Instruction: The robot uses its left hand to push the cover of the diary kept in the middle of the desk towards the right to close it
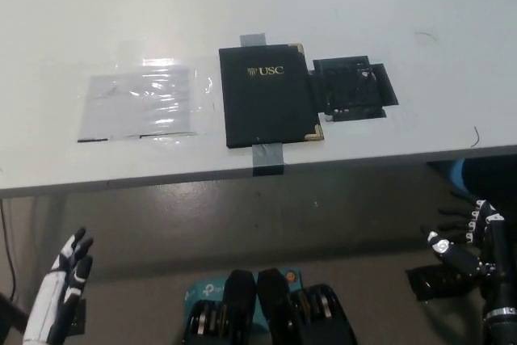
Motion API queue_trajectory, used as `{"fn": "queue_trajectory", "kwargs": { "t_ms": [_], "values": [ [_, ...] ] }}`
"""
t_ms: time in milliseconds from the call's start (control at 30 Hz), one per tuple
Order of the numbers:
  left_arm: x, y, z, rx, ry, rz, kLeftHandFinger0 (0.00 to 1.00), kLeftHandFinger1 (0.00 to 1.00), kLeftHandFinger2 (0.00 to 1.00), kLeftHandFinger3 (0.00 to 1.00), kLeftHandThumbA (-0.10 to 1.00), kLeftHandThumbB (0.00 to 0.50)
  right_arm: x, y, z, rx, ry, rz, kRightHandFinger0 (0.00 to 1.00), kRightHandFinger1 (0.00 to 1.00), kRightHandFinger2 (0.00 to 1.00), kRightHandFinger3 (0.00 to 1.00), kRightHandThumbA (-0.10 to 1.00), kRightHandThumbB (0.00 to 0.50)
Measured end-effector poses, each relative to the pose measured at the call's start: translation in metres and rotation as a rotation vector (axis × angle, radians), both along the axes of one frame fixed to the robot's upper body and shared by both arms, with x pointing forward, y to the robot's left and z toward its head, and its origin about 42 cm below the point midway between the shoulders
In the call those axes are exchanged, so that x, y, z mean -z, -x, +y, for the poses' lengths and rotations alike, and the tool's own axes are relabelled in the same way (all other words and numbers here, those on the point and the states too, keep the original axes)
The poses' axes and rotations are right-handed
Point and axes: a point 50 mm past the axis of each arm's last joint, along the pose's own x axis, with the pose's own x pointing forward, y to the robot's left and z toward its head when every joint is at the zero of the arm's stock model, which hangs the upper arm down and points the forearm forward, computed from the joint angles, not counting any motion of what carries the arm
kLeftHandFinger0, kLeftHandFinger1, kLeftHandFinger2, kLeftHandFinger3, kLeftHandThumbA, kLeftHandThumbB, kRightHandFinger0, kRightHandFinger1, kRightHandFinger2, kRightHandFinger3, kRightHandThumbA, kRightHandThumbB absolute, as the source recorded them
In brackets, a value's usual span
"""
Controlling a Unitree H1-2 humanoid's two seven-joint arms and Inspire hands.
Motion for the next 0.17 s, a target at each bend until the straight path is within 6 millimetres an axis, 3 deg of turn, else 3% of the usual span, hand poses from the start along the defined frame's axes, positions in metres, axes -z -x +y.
{"fn": "queue_trajectory", "kwargs": {
  "t_ms": [167],
  "values": [
    [0.016,0.003,0.009,-0.013,0.001,0.012,0.93,0.96,0.94,0.99,1.0,0.253,0.0,0.0,0.0,-0.001,0.001,0.0,0.33,0.47,0.58,0.76,0.83,0.033]
  ]
}}
